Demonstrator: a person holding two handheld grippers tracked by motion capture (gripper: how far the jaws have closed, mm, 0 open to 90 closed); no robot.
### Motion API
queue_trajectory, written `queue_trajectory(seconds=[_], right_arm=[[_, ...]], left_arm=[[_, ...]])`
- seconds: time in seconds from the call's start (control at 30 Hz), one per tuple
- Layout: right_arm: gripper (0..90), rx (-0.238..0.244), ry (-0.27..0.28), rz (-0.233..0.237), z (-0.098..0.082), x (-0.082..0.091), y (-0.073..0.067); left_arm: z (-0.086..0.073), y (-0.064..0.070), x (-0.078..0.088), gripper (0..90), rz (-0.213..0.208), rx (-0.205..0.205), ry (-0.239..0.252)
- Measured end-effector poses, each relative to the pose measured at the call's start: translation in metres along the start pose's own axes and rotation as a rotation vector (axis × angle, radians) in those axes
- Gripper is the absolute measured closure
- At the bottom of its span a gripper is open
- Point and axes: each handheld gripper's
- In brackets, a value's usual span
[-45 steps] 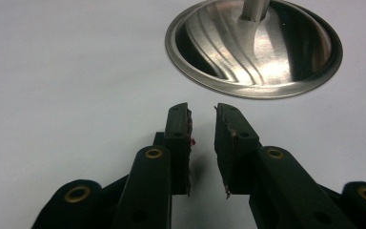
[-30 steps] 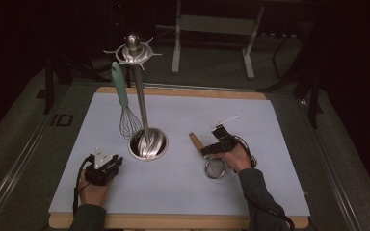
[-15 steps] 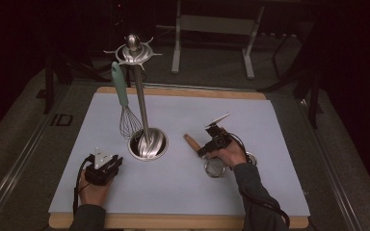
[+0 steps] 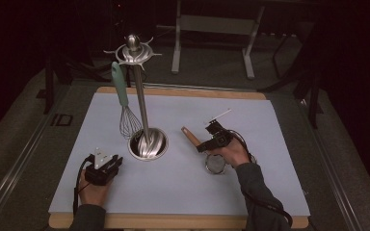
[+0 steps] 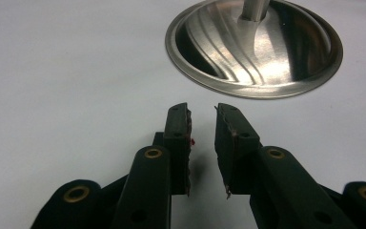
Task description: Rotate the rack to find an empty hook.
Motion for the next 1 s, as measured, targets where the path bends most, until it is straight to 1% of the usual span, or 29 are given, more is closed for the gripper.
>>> queue_trajectory(seconds=[0.07, 0.17, 0.27, 0.47, 0.57, 0.63, 0.67, 0.73, 0.93, 0.97, 1.0], right_arm=[[71.0, 0.012, 0.015, 0.005, 0.001, 0.004, 0.0], [70.9, 0.035, 0.024, 0.018, 0.003, 0.008, 0.0], [71.0, 0.057, 0.039, 0.018, 0.003, 0.011, 0.0], [70.9, 0.114, 0.084, 0.025, 0.002, 0.016, -0.003], [70.9, 0.127, 0.109, 0.028, 0.002, 0.019, -0.005], [70.9, 0.125, 0.131, 0.032, 0.003, 0.021, -0.006], [70.9, 0.125, 0.131, 0.032, 0.003, 0.021, -0.006], [70.9, 0.114, 0.167, 0.042, 0.004, 0.026, -0.005], [70.9, 0.114, 0.211, 0.046, 0.008, 0.035, -0.004], [70.9, 0.114, 0.211, 0.046, 0.008, 0.035, -0.004], [70.9, 0.112, 0.231, 0.048, 0.01, 0.04, -0.004]], left_arm=[[0.0, 0.0, 0.0, 75.7, 0.0, 0.001, 0.002], [0.0, 0.0, 0.001, 75.7, 0.001, 0.001, 0.005], [0.0, 0.0, 0.001, 75.7, -0.002, 0.004, 0.01], [0.0, 0.0, 0.001, 75.2, -0.004, 0.004, 0.012], [-0.001, 0.0, 0.002, 75.2, -0.003, 0.003, 0.015], [-0.001, -0.001, 0.002, 75.2, -0.004, 0.004, 0.016], [-0.001, -0.001, 0.002, 75.2, -0.004, 0.004, 0.016], [-0.001, -0.001, 0.002, 75.2, -0.004, 0.004, 0.019], [-0.001, 0.0, 0.002, 75.1, -0.003, 0.003, 0.02], [-0.001, 0.0, 0.002, 75.2, -0.003, 0.003, 0.02], [-0.001, 0.0, 0.002, 75.2, -0.002, 0.001, 0.024]])
Point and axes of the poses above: each handheld gripper's, and its own axes: x roughly backward along the jaws, z roughly out of its top, y roughly to its right, and after that the axes turned 14 degrees about -z, right-handed
